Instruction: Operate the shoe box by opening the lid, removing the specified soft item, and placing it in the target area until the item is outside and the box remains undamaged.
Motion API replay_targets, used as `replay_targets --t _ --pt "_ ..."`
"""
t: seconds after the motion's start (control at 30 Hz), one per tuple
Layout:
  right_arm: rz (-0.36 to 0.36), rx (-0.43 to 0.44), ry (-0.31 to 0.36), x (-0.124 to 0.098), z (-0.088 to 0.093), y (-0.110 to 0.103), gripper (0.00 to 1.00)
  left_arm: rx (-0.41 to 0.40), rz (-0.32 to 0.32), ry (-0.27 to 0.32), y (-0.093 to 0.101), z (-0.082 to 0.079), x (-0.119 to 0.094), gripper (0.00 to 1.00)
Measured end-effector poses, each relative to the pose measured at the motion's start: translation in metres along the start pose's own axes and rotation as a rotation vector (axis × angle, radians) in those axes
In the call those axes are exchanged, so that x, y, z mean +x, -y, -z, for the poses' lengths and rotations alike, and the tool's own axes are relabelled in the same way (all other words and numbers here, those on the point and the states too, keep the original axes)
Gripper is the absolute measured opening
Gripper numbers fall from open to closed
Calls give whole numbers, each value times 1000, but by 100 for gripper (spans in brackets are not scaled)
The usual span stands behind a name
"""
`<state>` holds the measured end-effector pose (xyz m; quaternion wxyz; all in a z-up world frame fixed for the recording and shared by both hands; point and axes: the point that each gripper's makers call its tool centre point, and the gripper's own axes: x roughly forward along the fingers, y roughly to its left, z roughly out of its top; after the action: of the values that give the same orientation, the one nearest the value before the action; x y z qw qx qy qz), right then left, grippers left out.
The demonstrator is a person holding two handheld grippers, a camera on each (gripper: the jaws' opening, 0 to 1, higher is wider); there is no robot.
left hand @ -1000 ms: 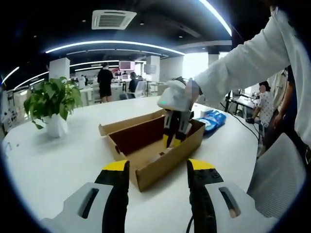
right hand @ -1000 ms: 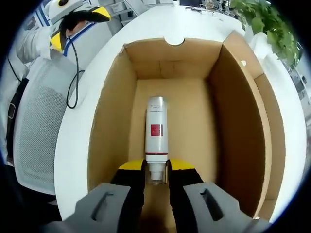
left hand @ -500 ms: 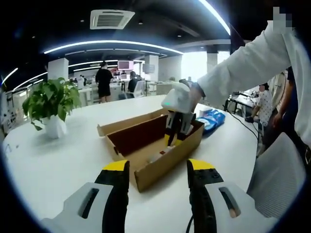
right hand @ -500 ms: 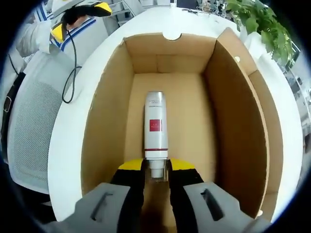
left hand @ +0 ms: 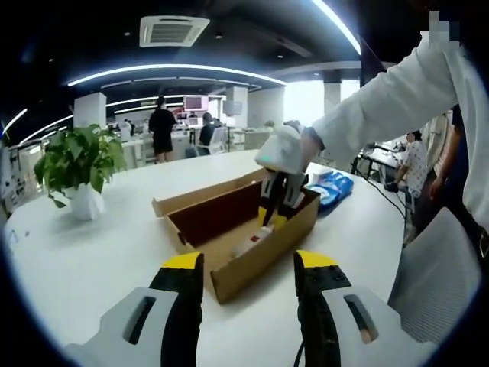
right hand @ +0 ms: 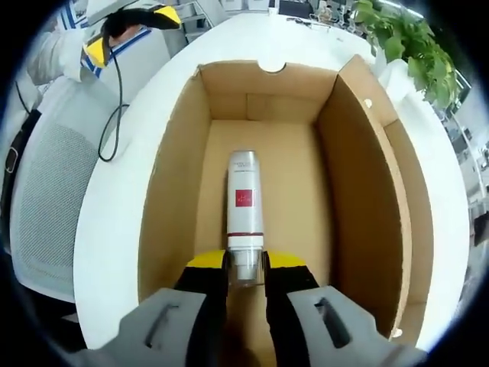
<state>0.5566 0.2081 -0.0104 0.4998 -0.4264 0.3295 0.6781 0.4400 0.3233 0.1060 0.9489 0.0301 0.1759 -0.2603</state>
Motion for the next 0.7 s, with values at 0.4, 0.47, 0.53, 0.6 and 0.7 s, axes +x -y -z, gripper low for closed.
replay_targets --t 0.4,0.47,0.53,0.6,0.7 --pt "60 -3 8 -31 3 5 15 22 19 5 8 -6 4 48" --pt "71 -5 10 -37 3 6 15 26 24 8 10 -9 4 48" --pt "84 -3 16 -44 2 6 14 33 28 8 11 -11 6 48" --pt "91 -2 22 -50 1 6 14 38 33 7 12 -13 8 48" --pt "105 -4 24 -59 1 5 14 48 42 8 14 -17 10 48"
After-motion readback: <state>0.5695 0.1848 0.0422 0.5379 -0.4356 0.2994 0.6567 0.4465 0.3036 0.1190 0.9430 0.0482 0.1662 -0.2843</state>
